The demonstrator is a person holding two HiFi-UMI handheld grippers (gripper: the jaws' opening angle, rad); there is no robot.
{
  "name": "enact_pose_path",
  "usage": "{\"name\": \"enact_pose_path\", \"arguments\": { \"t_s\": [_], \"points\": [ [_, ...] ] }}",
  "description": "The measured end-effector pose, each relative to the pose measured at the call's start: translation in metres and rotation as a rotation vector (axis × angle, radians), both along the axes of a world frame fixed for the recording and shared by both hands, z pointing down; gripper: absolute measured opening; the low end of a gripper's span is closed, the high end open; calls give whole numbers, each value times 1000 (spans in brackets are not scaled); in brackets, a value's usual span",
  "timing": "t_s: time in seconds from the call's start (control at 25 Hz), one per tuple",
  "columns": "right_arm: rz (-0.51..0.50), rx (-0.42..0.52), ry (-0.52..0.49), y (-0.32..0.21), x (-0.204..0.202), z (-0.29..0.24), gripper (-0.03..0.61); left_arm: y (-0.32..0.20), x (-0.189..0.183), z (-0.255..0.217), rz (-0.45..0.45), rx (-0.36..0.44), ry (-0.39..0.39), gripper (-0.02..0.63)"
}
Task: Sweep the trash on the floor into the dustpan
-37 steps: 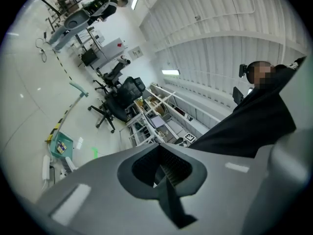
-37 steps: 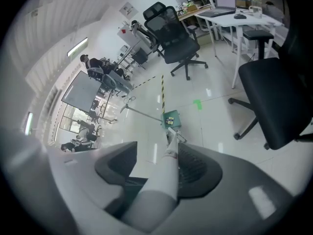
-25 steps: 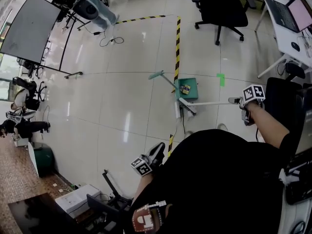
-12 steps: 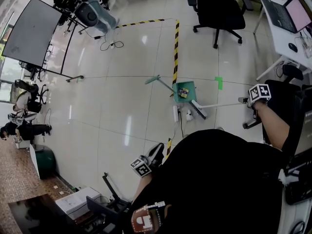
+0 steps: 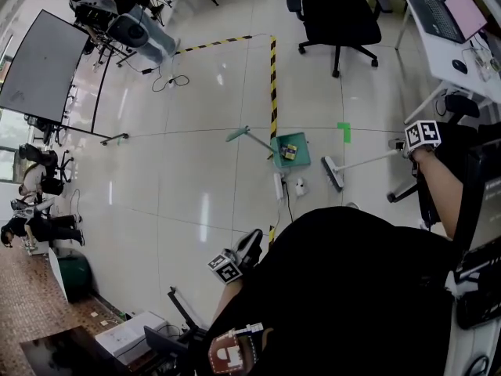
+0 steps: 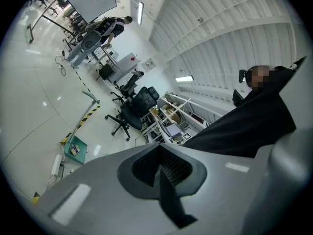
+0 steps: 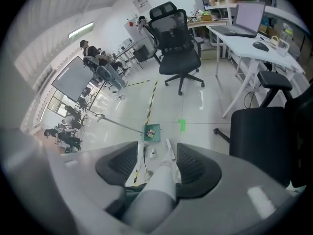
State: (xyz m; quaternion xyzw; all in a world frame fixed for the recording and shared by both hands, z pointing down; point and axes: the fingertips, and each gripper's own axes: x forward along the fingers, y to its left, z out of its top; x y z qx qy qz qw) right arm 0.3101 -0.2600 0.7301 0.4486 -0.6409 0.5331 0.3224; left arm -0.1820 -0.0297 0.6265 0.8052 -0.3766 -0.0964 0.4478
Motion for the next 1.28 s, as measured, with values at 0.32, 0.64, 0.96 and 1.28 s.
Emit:
{"name": "enact_pose_path", "arguments": {
  "t_s": [0.32,0.64,0.96,1.28],
  "points": [
    [35,64,-42,-12,2,-36,247,-8,1,2,14,8,18,2],
    [159,103,-21,1,61,-76,245,-14,0,11,20,8,50,2],
    [268,75,105,21,89,-63,245,-20,1,19,24,2,76,2],
    [429,20,139,18,51,-30,249,-6,-22,24,-36,6,91,2]
  ]
}}
